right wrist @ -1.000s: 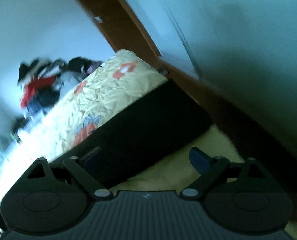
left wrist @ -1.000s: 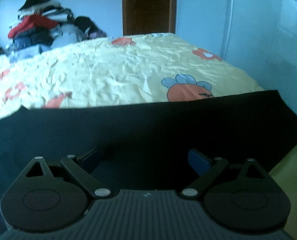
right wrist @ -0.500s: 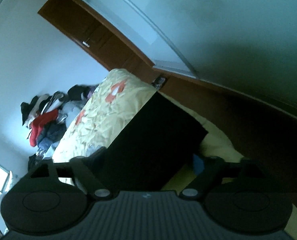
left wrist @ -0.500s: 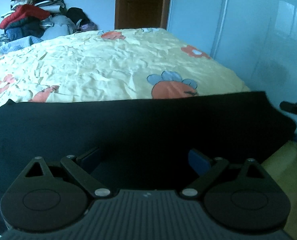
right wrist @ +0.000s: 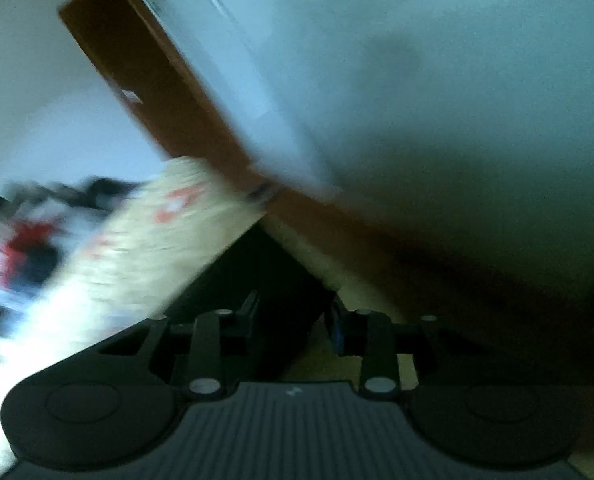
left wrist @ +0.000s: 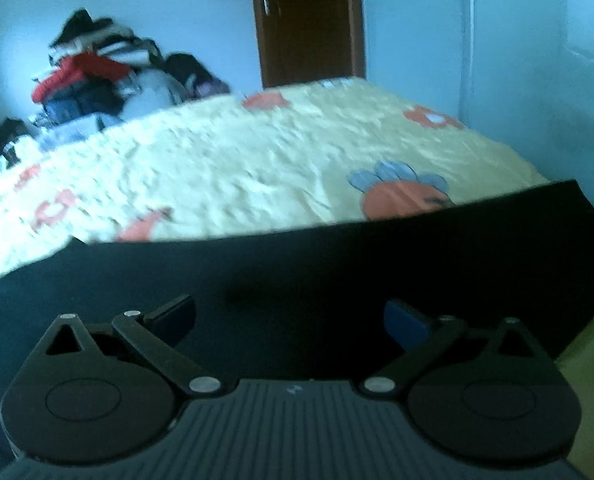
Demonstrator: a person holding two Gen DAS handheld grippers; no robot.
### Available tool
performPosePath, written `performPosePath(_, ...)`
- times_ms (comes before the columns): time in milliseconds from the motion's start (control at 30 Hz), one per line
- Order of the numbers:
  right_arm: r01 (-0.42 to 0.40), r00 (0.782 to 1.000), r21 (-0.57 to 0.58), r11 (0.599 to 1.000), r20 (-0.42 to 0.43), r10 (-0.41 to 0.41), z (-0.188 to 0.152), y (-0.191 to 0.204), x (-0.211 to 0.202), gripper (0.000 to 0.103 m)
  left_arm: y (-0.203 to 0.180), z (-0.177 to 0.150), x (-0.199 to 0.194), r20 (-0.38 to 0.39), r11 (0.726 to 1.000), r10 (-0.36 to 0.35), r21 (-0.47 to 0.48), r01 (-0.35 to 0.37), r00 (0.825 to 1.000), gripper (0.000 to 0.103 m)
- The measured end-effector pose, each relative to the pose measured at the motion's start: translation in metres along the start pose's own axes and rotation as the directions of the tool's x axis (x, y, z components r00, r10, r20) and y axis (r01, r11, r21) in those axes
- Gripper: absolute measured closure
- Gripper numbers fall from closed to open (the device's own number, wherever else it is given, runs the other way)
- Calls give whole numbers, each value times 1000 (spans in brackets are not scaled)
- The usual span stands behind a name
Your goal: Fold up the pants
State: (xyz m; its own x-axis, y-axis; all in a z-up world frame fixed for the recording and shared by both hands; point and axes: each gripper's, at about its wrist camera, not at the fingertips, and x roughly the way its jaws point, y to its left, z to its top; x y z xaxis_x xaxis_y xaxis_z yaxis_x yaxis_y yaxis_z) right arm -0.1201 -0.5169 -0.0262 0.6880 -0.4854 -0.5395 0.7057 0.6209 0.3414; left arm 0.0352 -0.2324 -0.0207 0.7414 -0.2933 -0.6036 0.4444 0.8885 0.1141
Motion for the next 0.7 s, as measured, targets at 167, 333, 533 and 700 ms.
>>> performPosePath(167,-260,963,-355,898,-161,215,-8,76,2,62,29,6,13,-70,993,62,-92,-68,996,1)
performPosePath(333,-367,914,-493,789,-347,209,-35,137,44,47,61,5,33,-165,973,110,-185,-140,980,0)
performPosePath(533,-336,929,-553,762,-328,171,-37,166,70,18,88,12,55,-172,956,106,-253,-148,979,0)
performPosePath(700,-322,936,-512,797,-297,187,-36,183,51,17,105,21,50,-182,958,99,-248,-143,978,0)
